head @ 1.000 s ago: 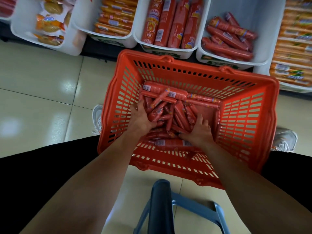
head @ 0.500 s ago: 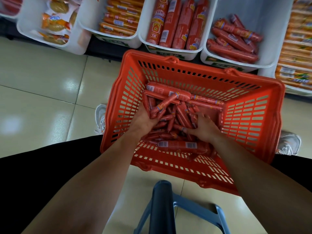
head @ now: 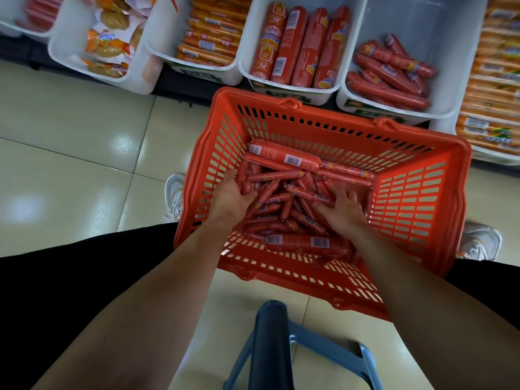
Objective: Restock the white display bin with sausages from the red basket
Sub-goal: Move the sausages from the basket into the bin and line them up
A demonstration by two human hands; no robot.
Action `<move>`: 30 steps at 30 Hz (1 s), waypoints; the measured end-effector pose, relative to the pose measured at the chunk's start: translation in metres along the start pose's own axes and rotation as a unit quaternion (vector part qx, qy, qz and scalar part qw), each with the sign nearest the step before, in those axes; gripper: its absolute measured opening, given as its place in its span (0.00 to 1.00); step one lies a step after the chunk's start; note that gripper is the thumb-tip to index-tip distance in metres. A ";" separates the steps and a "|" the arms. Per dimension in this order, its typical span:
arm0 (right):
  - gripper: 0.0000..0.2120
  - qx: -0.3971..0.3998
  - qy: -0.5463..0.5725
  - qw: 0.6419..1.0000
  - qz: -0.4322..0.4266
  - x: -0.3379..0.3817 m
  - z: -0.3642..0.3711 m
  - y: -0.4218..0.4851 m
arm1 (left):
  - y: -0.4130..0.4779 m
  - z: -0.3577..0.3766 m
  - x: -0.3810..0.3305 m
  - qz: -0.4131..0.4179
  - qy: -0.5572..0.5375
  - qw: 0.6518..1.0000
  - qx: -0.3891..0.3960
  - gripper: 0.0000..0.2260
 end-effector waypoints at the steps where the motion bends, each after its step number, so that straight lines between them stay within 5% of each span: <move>1: 0.40 0.017 0.008 1.000 0.008 -0.009 0.001 -0.003 | 0.000 -0.001 -0.001 0.001 0.000 1.000 0.002 0.30; 5: 0.43 0.045 -0.027 0.999 -0.010 -0.021 0.007 -0.009 | -0.002 -0.002 -0.002 -0.015 0.075 0.997 0.022 0.26; 13: 0.23 -0.154 -0.187 0.952 -0.188 0.054 0.008 -0.017 | -0.010 0.002 0.002 -0.046 0.085 0.990 0.098 0.28; 15: 0.17 -0.100 -0.149 0.955 -0.237 0.077 0.021 -0.019 | -0.011 0.001 0.004 -0.032 0.086 0.990 0.109 0.28; 19: 0.10 0.089 0.084 0.976 -0.183 0.113 0.049 -0.027 | -0.015 -0.004 0.012 -0.004 0.080 0.991 0.111 0.28; 26: 0.06 0.137 0.131 0.965 -0.184 0.118 0.058 -0.024 | -0.015 0.002 0.005 0.082 0.056 0.986 0.135 0.23; 30: 0.07 0.085 0.146 0.975 -0.143 0.098 0.034 -0.002 | -0.012 0.002 0.004 0.111 0.069 0.981 0.143 0.18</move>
Point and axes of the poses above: each hand's wrist, its own y-axis towards the middle knuckle, its own z-axis out of the palm, x = y × z, the point moved 3 cm from there along y, towards the middle knuckle, and after that the axes turned 5 degrees about y, right-handed, at the moved point
